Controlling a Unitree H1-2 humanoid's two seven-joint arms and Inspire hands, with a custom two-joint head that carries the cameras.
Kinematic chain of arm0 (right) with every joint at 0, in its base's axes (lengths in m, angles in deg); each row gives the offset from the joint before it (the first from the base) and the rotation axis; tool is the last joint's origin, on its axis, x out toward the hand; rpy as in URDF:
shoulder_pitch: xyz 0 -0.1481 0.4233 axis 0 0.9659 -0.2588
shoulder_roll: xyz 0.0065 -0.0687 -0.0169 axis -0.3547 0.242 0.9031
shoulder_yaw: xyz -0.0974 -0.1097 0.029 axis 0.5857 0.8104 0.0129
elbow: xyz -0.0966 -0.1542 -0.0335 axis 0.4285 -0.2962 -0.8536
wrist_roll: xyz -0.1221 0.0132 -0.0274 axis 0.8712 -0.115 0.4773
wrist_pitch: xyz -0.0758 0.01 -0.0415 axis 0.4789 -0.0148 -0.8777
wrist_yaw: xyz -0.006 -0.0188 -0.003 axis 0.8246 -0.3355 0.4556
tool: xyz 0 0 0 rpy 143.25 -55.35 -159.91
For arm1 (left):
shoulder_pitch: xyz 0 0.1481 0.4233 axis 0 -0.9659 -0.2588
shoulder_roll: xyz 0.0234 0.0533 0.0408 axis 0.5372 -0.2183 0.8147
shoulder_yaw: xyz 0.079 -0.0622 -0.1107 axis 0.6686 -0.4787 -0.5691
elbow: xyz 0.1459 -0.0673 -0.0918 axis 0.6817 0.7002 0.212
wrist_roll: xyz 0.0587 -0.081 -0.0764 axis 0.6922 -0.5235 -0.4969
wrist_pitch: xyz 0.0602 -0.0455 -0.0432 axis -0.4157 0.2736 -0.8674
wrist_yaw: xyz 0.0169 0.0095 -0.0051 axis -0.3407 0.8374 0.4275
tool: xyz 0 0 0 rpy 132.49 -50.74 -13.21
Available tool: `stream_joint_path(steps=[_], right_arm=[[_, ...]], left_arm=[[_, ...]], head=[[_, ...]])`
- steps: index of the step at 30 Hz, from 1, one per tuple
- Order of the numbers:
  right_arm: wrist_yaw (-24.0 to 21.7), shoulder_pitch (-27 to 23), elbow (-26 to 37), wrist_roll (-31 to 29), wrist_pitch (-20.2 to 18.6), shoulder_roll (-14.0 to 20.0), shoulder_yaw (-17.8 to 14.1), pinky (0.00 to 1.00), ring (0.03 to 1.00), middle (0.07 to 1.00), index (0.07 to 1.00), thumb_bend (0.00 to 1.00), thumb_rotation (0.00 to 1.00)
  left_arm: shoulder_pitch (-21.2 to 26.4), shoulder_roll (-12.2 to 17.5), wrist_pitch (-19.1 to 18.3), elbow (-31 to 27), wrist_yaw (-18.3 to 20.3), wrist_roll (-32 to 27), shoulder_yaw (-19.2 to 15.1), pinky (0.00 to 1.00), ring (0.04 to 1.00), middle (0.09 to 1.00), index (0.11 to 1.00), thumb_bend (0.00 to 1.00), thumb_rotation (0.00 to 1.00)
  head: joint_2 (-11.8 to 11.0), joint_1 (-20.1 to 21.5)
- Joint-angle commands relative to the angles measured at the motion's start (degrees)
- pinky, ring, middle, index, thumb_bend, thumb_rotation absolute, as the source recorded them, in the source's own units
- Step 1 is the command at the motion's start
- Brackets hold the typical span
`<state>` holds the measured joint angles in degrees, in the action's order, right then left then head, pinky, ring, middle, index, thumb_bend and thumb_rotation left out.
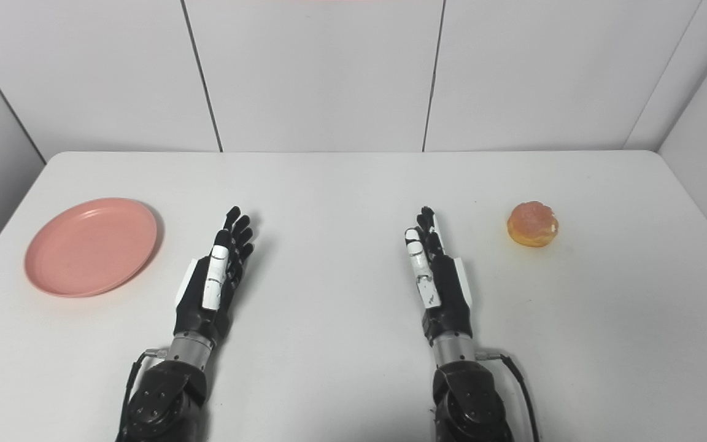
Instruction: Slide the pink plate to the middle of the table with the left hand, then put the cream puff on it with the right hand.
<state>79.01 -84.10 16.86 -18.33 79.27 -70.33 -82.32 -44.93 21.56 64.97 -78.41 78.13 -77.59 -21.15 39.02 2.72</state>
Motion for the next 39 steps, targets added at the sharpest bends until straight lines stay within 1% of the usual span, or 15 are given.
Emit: stream_joint_path(steps=[1,3,4,8,12,21,25,27,29,30,31,32,33,35,39], right_arm=[[-0.52,-0.87,-0.76,-0.25,0.76,-0.03,-0.17,1.0,0.983,0.997,0.99,0.58,0.86],[-0.39,-0.9,-0.88,0.05,0.97,0.04,-0.11,1.0,0.981,0.998,0.99,0.58,0.86],[-0.35,-0.9,-0.95,0.12,1.08,0.06,-0.1,1.0,0.981,0.998,0.988,0.58,0.86],[-0.65,-0.9,-0.94,-0.04,1.05,0.21,-0.02,1.0,0.984,1.0,0.993,0.58,0.86],[-0.91,-0.91,-0.96,-0.33,1.09,0.33,-0.02,1.0,0.987,1.0,0.993,0.57,0.87],[-0.4,-0.7,-0.43,-0.08,0.51,-0.06,-0.02,1.0,0.982,0.996,0.979,0.59,0.85],[-0.59,-0.59,-0.23,0.06,0.5,0.08,0.17,1.0,0.985,0.999,0.987,0.57,0.86],[-0.95,-0.46,-0.3,-0.27,0.73,0.41,0.06,1.0,0.987,1.0,0.992,0.58,0.87],[-1.44,-0.18,-0.09,-1.27,0.68,0.68,-0.33,1.0,0.993,1.0,0.994,0.6,0.86],[-1.68,-0.07,0.02,-1.69,0.61,0.89,-0.52,1.0,0.997,1.0,0.995,0.61,0.85],[-2.29,0.04,0.08,-2.35,0.52,1.38,-0.74,1.0,0.999,1.0,0.997,0.61,0.85],[-3.0,0.19,0.22,-2.88,0.33,2.04,-0.88,1.0,1.0,1.0,0.999,0.61,0.85],[-3.6,0.4,0.3,-3.33,0.3,2.75,-1.04,1.0,1.0,1.0,1.0,0.6,0.85],[-4.5,0.84,0.32,-4.18,0.04,3.89,-1.51,1.0,1.0,1.0,1.0,0.58,0.86],[-6.77,0.67,-1.76,-7.35,0.98,5.01,-2.72,1.0,1.0,1.0,1.0,0.53,0.86]], left_arm=[[-1.18,-0.59,1.08,-0.06,-0.74,0.79,0.08,1.0,1.0,1.0,1.0,0.74,0.98],[-1.23,-0.93,1.75,0.09,-1.34,1.05,-0.14,1.0,1.0,1.0,1.0,0.72,0.99],[-1.24,-1.18,2.32,0.22,-1.8,1.11,-0.33,1.0,1.0,1.0,1.0,0.71,0.97],[-1.45,-1.6,1.67,-0.26,-1.94,0.29,-0.67,1.0,1.0,1.0,1.0,0.71,0.96],[-1.1,-1.48,2.12,0.47,-1.92,0.53,-0.69,1.0,1.0,1.0,1.0,0.72,0.97],[-0.92,-0.74,1.3,0.37,-1.12,0.71,-0.21,1.0,1.0,1.0,1.0,0.72,0.98],[-1.04,-0.5,1.5,0.43,-0.87,0.5,0.07,1.0,1.0,1.0,1.0,0.7,0.99],[-1.31,-0.84,1.09,-0.08,-1.31,1.0,0.39,1.0,1.0,1.0,1.0,0.7,1.0],[-1.59,-1.08,-0.78,-1.16,-1.03,0.81,0.91,1.0,1.0,1.0,1.0,0.7,1.0],[-1.64,-1.23,-1.34,-1.4,-0.92,0.7,1.15,1.0,1.0,1.0,1.0,0.69,1.0],[-1.72,-1.51,-1.77,-1.57,-0.95,0.82,1.51,1.0,1.0,1.0,1.0,0.68,1.0],[-1.81,-1.74,-2.22,-1.74,-1.51,1.94,2.06,1.0,1.0,1.0,1.0,0.67,1.0],[-1.81,-2.01,-2.22,-1.56,-1.96,2.95,2.64,1.0,1.0,1.0,1.0,0.66,1.0],[-1.55,-2.72,-1.43,-0.51,-2.65,4.28,3.34,1.0,1.0,1.0,1.0,0.66,1.0],[-0.51,-4.31,0.27,2.27,-4.44,5.45,3.52,1.0,1.0,1.0,1.0,0.64,1.0]], head=[[-0.02,-0.09],[-0.09,-0.04],[-0.09,-0.04],[-0.09,-0.04],[-0.15,-0.08],[-0.14,0.01],[-0.2,-0.06],[-0.9,-2.56],[-1.4,-5.43],[-1.66,-7.38],[-2.3,-10.46],[-2.61,-11.6],[-3.4,-14.1],[-4.38,-16.76],[-5.54,-19.95]])
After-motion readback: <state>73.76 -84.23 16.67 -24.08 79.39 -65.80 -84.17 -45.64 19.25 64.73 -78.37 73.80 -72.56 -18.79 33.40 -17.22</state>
